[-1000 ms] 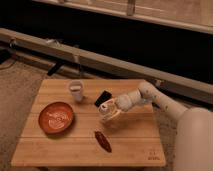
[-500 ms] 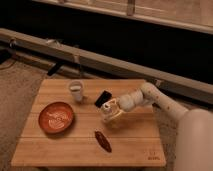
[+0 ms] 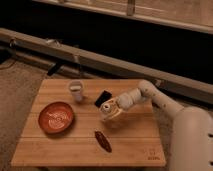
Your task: Stand the bottle upright
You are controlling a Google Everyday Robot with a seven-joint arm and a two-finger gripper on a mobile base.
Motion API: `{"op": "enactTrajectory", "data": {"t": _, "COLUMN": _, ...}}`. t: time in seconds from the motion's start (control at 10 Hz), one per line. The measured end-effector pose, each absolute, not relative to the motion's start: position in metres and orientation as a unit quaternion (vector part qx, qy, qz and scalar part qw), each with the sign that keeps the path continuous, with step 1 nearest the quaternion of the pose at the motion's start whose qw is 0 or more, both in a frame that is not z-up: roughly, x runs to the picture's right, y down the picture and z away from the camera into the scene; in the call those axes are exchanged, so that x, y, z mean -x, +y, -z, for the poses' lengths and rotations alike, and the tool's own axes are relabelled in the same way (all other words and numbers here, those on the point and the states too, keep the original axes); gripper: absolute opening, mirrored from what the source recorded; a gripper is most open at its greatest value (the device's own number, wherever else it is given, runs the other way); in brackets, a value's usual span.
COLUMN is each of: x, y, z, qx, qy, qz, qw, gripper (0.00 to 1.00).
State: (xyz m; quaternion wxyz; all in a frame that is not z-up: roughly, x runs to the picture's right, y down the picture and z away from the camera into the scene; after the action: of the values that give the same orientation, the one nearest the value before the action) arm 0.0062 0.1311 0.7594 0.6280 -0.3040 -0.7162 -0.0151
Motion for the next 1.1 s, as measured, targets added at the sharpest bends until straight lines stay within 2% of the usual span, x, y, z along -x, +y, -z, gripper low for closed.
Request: {"op": "enactTrajectory", "data": {"t": 1.1, "x": -0.0106, "y": 0.1321, "z": -0.7597, "qx": 0.303, "qy": -0.716, "qz": 0.025, "qw": 0.628, "gripper": 0.0}}
